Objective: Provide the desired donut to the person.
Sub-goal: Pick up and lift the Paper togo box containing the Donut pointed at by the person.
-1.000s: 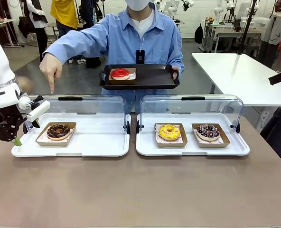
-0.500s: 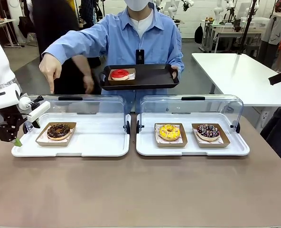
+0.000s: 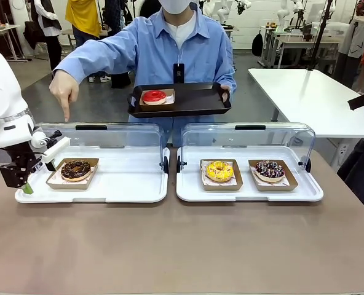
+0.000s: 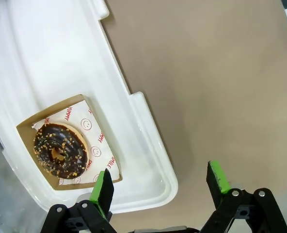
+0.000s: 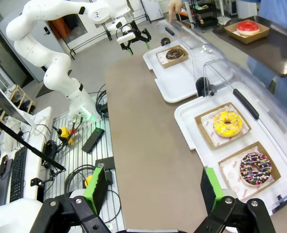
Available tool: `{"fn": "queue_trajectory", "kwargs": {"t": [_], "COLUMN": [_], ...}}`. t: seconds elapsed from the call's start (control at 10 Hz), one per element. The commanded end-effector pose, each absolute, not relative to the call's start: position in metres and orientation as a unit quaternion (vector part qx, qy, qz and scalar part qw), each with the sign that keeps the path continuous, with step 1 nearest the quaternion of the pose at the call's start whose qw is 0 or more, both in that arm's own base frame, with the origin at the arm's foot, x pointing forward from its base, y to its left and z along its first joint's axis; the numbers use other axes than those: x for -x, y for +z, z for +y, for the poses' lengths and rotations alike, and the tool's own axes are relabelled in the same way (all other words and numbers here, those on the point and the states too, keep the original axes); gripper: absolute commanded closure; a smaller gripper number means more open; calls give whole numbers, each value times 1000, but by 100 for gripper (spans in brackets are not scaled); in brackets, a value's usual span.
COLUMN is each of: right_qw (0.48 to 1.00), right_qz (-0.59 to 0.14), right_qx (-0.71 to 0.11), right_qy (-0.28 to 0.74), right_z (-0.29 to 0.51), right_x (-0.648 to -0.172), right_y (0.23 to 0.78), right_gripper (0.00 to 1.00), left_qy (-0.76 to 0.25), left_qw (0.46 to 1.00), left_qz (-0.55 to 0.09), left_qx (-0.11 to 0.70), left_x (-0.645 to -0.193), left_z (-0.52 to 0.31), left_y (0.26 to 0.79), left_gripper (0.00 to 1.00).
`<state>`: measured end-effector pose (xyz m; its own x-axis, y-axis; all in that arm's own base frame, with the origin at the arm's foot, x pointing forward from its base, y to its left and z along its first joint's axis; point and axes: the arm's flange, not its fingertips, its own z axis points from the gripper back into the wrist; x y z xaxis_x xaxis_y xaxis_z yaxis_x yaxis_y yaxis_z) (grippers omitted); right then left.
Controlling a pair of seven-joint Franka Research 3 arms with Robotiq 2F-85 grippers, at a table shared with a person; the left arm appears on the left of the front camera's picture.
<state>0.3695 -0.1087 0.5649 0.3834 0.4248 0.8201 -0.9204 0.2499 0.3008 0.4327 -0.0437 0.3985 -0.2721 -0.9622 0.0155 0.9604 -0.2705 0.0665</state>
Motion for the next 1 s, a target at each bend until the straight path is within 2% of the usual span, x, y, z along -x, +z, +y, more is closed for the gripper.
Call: {"fn": "queue_trajectory", "kwargs": {"t": [0.0,0.2,0.9], "right_qw": [720,720,720], "right_qz": [-314,-314,-314], "right_qx": [-408,-408,-408], "right_qy": [465,465,465], "right_z": [-108,-108,-108], "right_x": [-370,-370,-370], "right_y": [565,565,565], "right_gripper": [0,0,0], "left_qy": [-788,-779,-766], "left_qw": [615,627,642], "left_qz": [-33,-21,-25], "left_qx": [-19,-7,5], "left_x": [-448,-466,-488], "left_z": [-42,-38,-30], "left_y": [391,381,345], "left_gripper": [0,0,0]}}
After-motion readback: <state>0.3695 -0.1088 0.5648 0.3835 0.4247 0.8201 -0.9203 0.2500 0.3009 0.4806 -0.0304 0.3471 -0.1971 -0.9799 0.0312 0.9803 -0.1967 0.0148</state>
